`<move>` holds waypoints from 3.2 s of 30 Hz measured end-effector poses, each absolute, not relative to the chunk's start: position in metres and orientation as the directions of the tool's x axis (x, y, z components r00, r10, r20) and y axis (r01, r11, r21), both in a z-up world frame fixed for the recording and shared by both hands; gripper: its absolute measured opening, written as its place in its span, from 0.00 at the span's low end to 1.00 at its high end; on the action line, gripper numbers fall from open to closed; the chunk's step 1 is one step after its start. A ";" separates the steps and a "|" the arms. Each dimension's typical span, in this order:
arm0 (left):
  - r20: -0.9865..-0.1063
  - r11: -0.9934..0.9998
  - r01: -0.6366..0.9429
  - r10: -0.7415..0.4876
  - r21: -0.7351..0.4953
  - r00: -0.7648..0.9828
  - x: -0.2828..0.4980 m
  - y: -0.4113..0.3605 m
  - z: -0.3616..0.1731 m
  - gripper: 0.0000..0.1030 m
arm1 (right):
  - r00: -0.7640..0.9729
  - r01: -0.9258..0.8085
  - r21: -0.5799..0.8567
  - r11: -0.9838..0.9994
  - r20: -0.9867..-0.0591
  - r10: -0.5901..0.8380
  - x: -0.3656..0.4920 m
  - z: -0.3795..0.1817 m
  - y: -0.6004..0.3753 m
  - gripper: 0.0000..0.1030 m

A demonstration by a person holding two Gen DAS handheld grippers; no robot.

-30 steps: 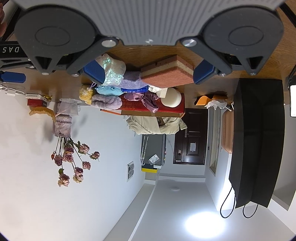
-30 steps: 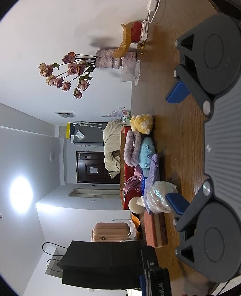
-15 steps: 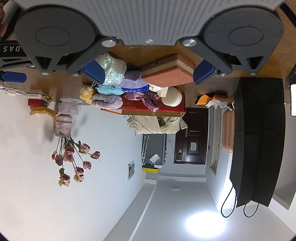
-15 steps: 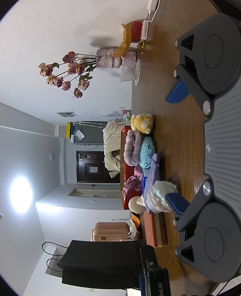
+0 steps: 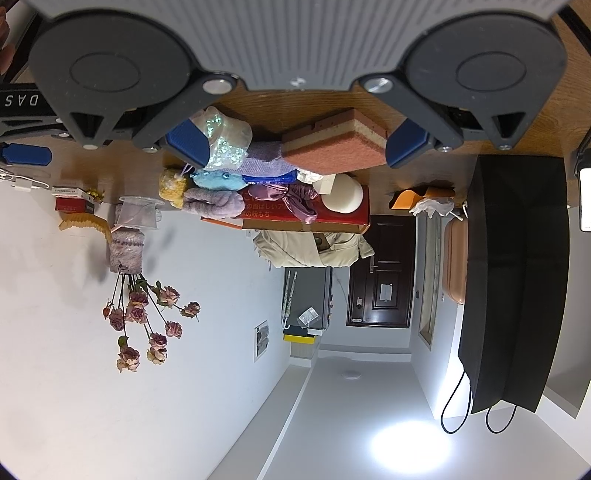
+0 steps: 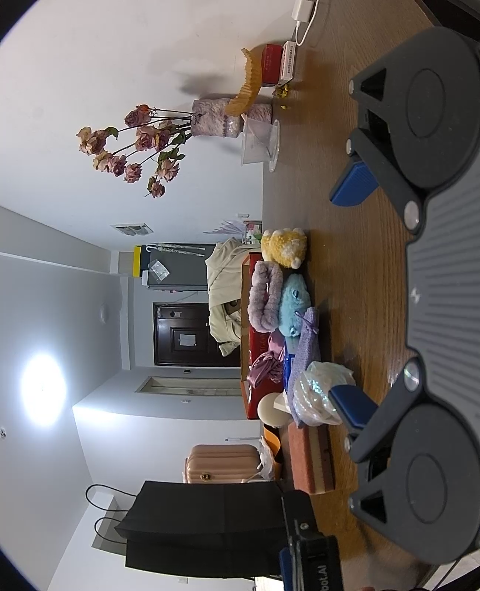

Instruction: Organize soft objects

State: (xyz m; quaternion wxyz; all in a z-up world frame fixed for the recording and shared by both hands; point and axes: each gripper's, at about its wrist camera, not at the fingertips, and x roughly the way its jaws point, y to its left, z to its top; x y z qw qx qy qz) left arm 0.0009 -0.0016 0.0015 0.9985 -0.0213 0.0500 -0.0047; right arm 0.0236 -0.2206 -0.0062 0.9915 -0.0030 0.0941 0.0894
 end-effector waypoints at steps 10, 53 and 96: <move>-0.102 0.999 0.011 -0.015 -0.045 0.995 0.002 -0.002 0.002 1.00 | 0.968 -0.180 0.014 0.984 -0.178 0.180 0.022 -0.005 -0.220 1.00; -0.579 0.931 -0.139 -0.089 -0.338 0.811 0.151 0.089 0.030 0.41 | 0.604 -0.524 0.268 0.808 -0.551 0.575 0.232 0.058 -0.117 0.41; -0.611 0.861 -0.205 -0.146 -0.466 0.778 0.540 0.113 0.104 0.38 | 0.526 -0.255 0.583 0.772 -0.586 0.616 0.586 0.089 -0.109 0.19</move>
